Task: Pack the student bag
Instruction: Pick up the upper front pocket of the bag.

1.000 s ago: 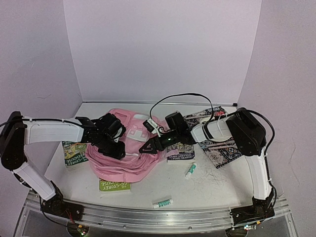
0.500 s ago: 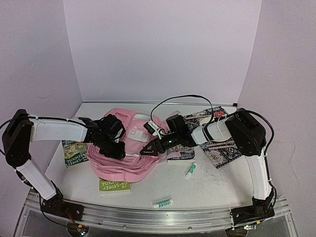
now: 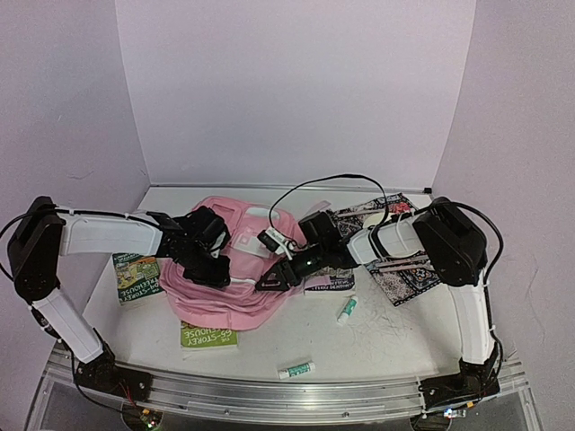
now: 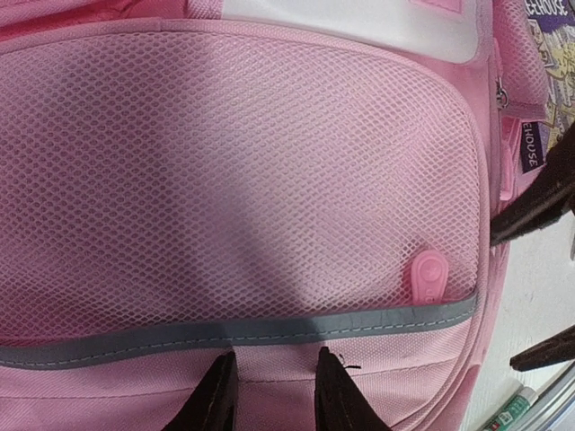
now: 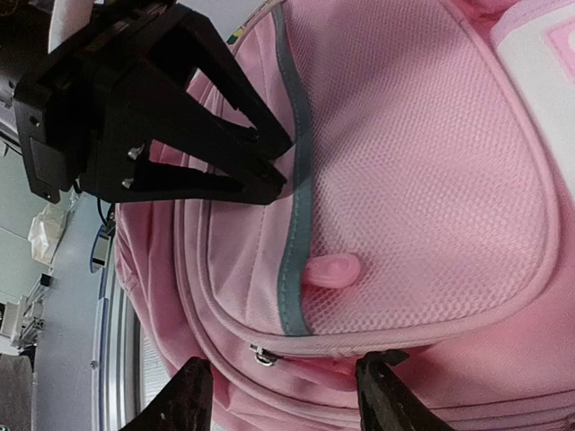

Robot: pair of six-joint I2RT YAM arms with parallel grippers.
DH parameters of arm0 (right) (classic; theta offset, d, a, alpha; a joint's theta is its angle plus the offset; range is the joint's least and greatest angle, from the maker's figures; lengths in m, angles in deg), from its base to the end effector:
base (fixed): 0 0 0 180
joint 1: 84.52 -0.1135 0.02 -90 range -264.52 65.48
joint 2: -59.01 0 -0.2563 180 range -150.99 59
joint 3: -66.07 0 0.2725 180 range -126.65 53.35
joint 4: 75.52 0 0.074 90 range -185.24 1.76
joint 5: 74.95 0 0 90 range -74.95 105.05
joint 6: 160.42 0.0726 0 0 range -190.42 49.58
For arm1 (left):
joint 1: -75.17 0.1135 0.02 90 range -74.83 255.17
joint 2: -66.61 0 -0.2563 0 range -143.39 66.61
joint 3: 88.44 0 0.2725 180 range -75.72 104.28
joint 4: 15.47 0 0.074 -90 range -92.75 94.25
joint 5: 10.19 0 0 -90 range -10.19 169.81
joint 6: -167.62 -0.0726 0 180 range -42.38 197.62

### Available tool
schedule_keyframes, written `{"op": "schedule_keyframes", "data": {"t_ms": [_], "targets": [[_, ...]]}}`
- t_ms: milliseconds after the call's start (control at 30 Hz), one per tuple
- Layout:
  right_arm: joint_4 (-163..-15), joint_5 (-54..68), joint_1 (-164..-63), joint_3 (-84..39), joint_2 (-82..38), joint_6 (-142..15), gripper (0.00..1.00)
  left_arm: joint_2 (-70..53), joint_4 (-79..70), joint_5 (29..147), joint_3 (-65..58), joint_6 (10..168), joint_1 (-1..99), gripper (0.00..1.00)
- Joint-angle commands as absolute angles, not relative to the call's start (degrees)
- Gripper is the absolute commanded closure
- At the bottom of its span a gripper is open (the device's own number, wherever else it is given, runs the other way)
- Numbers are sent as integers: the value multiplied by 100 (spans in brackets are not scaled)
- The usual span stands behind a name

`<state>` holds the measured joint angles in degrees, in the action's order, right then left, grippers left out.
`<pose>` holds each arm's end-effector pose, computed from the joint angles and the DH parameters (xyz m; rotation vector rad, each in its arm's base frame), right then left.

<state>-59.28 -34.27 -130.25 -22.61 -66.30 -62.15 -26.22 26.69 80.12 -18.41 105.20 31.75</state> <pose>0.3100 0.3969 0.1178 -1.2307 1.6674 1.4307 0.2510 -0.2380 0.1311 0.3828 2.7396 -0.3628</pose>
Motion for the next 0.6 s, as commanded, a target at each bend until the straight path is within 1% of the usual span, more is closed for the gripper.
{"op": "schedule_keyframes", "data": {"t_ms": [0, 167, 333, 567], "targets": [[-6670, -3742, -13308, -2123, -6295, -6412, 46, -3137, 2308, 8406, -1953, 10544, 3170, 70], [-6750, -3669, -13308, -2092, -6219, -6486, 50, -3147, 2308, 8427, -1931, 10529, 3175, 70], [-6766, -3604, -13329, -2066, -6207, -6494, 57, -3110, 2309, 8437, -1934, 10528, 3175, 70], [-6814, -3423, -13407, -1927, -6079, -6600, 74, -3079, 2306, 8438, -1930, 10539, 3175, 70]]}}
